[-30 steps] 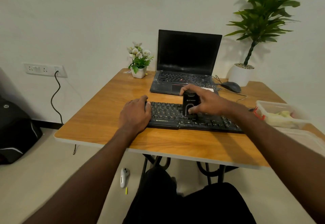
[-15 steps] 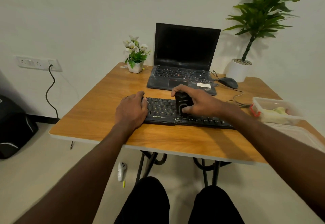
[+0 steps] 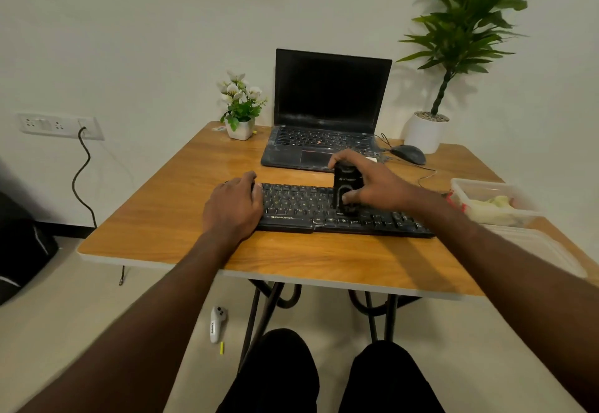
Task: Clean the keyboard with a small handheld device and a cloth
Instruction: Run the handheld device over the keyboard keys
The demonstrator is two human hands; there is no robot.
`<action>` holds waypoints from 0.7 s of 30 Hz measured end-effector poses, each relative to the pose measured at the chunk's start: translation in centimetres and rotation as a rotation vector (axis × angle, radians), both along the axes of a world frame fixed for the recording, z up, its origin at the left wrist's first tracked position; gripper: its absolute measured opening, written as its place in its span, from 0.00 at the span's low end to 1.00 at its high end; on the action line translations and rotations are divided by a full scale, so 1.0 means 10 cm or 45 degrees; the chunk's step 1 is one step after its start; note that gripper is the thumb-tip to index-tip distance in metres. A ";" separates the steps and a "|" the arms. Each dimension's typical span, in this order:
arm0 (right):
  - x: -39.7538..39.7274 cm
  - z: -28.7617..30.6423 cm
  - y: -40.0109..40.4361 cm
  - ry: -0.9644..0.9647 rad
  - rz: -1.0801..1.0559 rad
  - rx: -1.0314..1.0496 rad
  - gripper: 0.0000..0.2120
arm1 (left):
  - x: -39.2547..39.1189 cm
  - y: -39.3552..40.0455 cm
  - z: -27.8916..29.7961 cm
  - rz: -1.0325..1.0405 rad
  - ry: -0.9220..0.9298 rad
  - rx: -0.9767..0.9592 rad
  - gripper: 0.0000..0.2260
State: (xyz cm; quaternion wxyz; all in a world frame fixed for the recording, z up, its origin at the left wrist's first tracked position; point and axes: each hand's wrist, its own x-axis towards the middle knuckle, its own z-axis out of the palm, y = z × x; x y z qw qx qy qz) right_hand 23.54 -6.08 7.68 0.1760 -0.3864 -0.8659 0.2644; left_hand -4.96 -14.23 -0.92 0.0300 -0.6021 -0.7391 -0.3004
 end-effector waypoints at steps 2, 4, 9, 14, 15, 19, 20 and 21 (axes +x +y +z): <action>0.09 0.00 -0.03 -0.021 0.040 -0.072 0.31 | 0.00 0.01 0.00 0.007 0.003 -0.006 0.21; 0.23 0.08 0.00 -0.136 0.044 -0.073 0.31 | 0.00 0.02 -0.02 0.001 0.001 -0.022 0.21; 0.28 0.06 -0.01 -0.034 -0.077 0.112 0.32 | -0.03 -0.01 -0.01 -0.039 -0.018 0.007 0.21; 0.27 -0.18 -0.06 0.197 -0.204 0.201 0.32 | -0.01 -0.02 0.00 -0.063 0.018 -0.033 0.23; 0.28 -0.18 -0.07 0.228 -0.228 0.215 0.32 | -0.02 -0.02 0.00 -0.061 0.009 -0.045 0.24; 0.26 -0.13 -0.10 0.298 -0.246 0.207 0.32 | 0.07 0.00 0.07 -0.048 0.082 -0.055 0.29; 0.22 -0.13 -0.11 0.280 -0.228 0.189 0.32 | 0.18 0.01 0.10 -0.057 0.081 -0.025 0.28; 0.18 -0.13 -0.11 0.259 -0.209 0.175 0.32 | 0.35 0.02 0.14 -0.079 0.069 0.012 0.27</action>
